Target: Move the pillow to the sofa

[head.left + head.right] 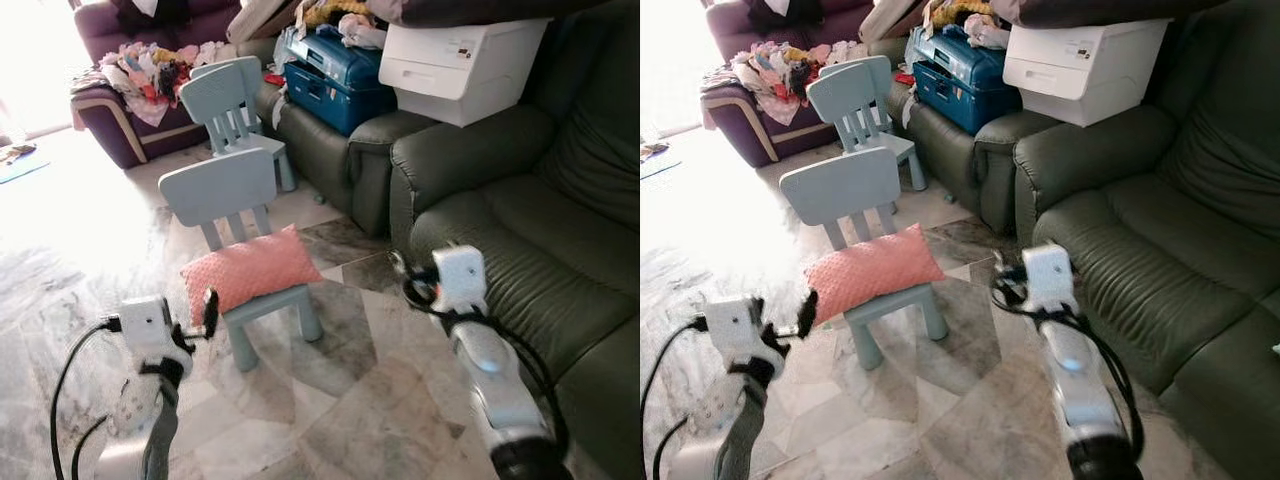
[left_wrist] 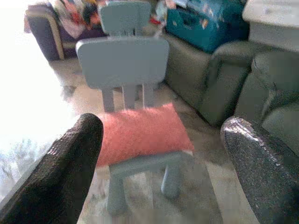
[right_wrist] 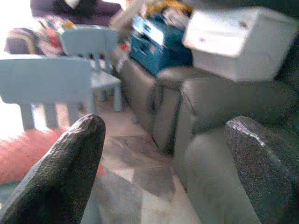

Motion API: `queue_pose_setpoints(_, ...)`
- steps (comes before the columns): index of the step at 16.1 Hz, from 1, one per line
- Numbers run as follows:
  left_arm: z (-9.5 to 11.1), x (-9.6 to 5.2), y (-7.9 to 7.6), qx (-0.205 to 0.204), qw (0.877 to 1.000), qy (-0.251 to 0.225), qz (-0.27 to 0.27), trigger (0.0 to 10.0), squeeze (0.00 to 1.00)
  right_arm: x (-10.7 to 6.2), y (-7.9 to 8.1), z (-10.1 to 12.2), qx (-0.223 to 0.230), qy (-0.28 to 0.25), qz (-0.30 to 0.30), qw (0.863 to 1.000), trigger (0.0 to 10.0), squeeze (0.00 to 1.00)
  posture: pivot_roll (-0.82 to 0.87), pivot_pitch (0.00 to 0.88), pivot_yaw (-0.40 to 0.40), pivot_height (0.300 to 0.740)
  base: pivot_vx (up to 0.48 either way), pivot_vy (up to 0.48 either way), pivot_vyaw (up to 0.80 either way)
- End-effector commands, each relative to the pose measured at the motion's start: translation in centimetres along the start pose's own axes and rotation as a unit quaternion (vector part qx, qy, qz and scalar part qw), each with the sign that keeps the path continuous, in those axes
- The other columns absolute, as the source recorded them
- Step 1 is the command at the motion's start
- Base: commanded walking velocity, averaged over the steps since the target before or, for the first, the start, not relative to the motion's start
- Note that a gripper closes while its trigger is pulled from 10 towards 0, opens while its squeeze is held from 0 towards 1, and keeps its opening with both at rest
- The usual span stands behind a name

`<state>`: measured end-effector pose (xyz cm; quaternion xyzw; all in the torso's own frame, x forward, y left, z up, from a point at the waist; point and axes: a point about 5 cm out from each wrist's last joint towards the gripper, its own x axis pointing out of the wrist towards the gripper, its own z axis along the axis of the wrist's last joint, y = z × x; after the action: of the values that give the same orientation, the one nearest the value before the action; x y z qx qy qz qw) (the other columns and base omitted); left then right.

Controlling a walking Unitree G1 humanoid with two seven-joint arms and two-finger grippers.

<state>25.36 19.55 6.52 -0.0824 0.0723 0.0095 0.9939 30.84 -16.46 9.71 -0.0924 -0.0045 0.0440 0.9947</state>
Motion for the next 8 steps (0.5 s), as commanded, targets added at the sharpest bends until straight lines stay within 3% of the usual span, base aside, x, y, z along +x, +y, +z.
queue_pose_setpoints(1,-0.1,-0.2,-0.2,-0.005,1.000,0.013,-0.015,10.0,0.00,-0.3,-0.6,-0.3,0.007,0.011,-0.014,1.000,10.0,0.00,-0.18,0.000,0.110,0.740,0.000,0.000,0.00)
queue_pose_setpoints(5,-1.0,-1.3,-1.4,-0.013,0.997,0.044,-0.066,10.0,0.00,-1.7,-2.2,-0.9,-0.009,0.028,-0.028,0.999,10.0,0.00,-0.20,0.000,0.107,0.740,0.000,0.000,0.00)
queue_pose_setpoints(8,-1.5,-2.0,-1.1,-0.008,0.996,0.056,-0.065,10.0,0.00,-1.8,-2.1,-0.8,-0.009,0.030,-0.028,0.999,10.0,0.00,-0.19,0.000,0.103,0.740,0.000,0.000,0.00)
